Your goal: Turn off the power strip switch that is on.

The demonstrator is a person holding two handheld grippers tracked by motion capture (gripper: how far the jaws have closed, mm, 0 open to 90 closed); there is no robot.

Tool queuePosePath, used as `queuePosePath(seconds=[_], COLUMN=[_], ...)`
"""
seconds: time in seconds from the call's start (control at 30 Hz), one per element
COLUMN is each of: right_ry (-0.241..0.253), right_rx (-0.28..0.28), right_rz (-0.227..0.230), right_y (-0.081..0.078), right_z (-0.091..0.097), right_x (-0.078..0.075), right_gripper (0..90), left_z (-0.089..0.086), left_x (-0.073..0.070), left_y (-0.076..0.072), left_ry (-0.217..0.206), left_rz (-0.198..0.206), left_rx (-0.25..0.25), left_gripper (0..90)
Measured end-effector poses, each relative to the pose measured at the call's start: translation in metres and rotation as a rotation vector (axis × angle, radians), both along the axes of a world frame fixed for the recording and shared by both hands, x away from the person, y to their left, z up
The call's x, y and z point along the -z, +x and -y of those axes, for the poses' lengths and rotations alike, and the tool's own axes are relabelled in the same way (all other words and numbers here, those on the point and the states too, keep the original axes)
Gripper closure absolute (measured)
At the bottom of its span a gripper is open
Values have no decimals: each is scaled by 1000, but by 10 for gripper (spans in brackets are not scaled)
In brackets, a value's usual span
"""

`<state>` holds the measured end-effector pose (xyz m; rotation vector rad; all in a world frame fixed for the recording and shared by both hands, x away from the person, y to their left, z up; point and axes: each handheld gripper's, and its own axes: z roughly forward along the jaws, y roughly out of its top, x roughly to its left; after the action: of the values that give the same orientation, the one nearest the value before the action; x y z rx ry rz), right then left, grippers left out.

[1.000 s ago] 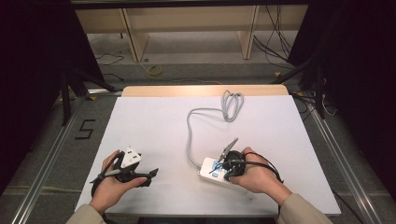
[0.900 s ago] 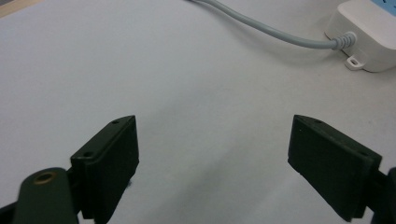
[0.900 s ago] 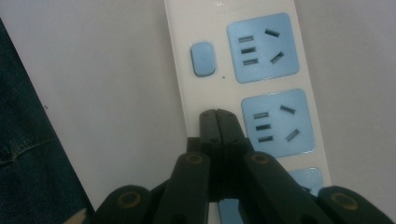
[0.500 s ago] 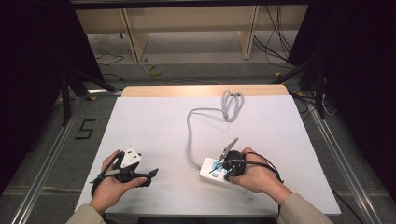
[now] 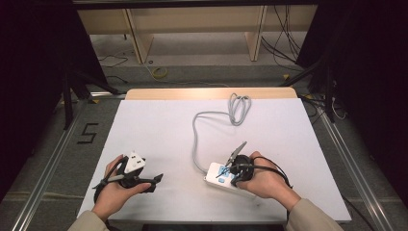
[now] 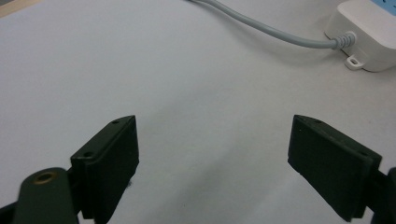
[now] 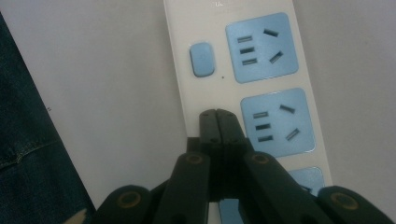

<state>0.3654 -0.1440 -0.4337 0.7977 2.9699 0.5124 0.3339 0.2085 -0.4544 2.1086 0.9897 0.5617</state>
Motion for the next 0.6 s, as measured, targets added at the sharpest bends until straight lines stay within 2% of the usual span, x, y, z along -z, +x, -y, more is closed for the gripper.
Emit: queuePosePath(seconds=[0.6], right_ry=[1], right_rx=[-1], right_rz=[4], right_y=[0], right_z=[0], right_x=[0], right_gripper=[900], left_z=[0], left_x=[0], left_y=[0], left_ry=[1], left_rz=[0], left_rx=[1], left_gripper=[159])
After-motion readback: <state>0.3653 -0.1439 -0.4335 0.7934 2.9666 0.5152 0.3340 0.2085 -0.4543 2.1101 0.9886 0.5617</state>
